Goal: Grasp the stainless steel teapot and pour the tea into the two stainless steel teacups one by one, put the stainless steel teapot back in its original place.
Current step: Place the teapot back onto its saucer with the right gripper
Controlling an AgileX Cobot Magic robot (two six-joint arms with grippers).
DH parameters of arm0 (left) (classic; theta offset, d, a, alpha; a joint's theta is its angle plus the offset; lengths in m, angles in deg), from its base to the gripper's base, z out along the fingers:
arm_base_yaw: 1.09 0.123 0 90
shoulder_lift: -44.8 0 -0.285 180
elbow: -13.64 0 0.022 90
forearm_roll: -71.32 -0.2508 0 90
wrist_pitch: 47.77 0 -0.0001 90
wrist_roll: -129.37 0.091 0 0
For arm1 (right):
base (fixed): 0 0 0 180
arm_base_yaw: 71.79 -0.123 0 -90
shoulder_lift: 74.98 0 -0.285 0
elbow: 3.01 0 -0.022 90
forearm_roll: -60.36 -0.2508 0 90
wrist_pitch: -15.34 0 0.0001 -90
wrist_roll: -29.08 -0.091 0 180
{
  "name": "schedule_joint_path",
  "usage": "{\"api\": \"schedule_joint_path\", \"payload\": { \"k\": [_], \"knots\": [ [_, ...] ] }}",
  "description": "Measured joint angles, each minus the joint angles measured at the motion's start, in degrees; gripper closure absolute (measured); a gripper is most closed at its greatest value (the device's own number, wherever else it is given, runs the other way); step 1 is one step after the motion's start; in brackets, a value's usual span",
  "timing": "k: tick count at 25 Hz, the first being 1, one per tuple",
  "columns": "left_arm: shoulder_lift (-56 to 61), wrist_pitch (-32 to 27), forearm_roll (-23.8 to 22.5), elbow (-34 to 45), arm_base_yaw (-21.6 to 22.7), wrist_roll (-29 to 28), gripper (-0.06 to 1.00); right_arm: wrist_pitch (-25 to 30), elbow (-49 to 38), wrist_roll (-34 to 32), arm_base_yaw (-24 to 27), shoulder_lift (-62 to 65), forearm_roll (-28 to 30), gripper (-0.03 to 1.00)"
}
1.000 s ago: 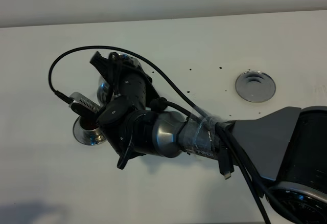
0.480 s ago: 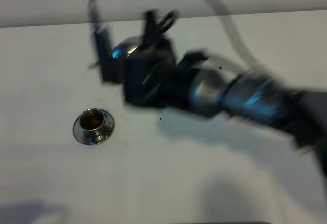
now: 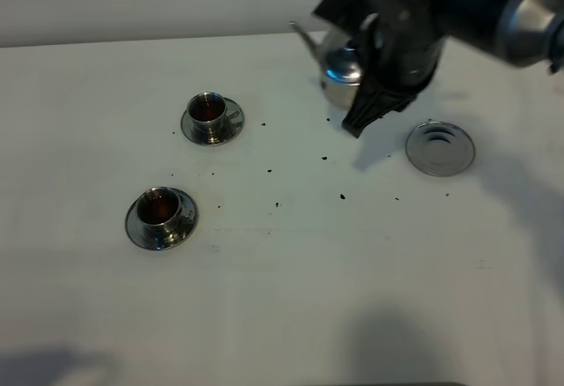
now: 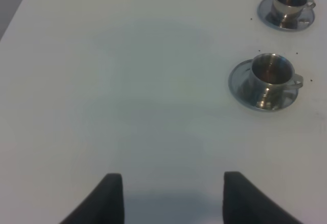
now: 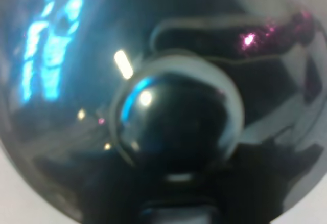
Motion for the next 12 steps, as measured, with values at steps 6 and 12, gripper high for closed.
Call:
{"api": "schedule_joint_path", "payload": {
  "k": [6, 12],
  "knots": [
    [0.0, 0.0, 0.0, 0.0, 0.0, 0.1, 0.47, 2.7, 0.0, 3.2, 6.8, 0.0, -10.7, 0.79],
    [0.0, 0.0, 0.0, 0.0, 0.0, 0.1, 0.47, 6.0, 0.0, 6.2, 7.4, 0.0, -19.4, 0.79]
  ]
}}
